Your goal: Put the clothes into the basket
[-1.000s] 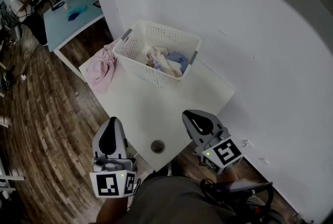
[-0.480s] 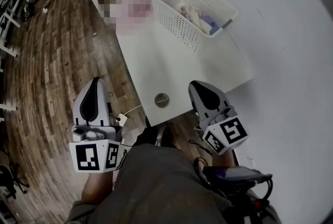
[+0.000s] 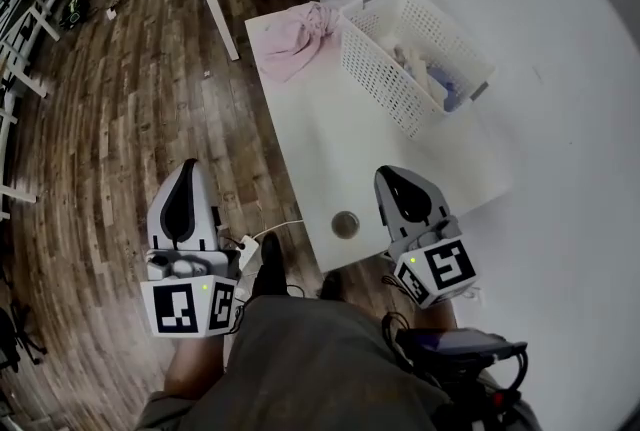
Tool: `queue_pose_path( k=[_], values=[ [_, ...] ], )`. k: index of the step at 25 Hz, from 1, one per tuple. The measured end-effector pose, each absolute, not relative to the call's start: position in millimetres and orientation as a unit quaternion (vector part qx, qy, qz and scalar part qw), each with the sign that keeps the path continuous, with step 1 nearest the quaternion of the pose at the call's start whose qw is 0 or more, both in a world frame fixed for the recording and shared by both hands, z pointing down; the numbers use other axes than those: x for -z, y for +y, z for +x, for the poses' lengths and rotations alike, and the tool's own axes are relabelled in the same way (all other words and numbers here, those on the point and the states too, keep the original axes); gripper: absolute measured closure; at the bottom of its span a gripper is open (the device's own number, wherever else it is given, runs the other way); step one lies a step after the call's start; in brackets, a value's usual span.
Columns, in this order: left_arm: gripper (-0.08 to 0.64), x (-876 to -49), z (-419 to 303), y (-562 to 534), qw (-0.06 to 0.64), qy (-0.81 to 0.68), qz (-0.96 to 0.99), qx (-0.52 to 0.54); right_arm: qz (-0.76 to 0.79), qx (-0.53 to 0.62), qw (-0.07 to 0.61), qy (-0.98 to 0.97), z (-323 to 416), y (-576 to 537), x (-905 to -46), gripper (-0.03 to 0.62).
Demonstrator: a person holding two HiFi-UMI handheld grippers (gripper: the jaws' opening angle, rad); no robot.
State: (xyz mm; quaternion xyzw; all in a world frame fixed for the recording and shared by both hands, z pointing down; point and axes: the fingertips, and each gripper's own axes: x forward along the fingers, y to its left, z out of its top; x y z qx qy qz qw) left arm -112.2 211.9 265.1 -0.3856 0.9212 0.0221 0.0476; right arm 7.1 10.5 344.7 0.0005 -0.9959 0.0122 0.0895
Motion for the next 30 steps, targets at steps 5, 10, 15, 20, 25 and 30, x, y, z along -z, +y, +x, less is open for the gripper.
queue_pose_path(
  k=[5,10,15,20,25,30],
  values=[
    [0.552,-270,-174,223,0.040,0.916,-0.399,-0.030,0.010,-0.006,0.093,-0.996,-53,33,-348,0.574],
    [0.552,-279,-234,237,0.034,0.907,-0.418,-0.031,0.042,-0.021,0.090,-0.995,-116,45,-356,0.574],
    [0.552,-283,-289,259,0.029,0.907,-0.419,-0.033,0.050,-0.037,0.097,-0.993,-168,64,-365,0.574],
    [0.552,-279,-321,268,0.034,0.907,-0.418,-0.046,0.053,-0.031,0.091,-0.994,-204,69,-358,0.573],
    [0.552,-288,-337,262,0.023,0.903,-0.426,-0.048,0.068,-0.037,0.095,-0.992,-226,60,-366,0.572],
    [0.552,-296,-360,253,0.017,0.901,-0.432,-0.040,0.082,-0.046,0.101,-0.990,-249,46,-380,0.572]
  ],
)
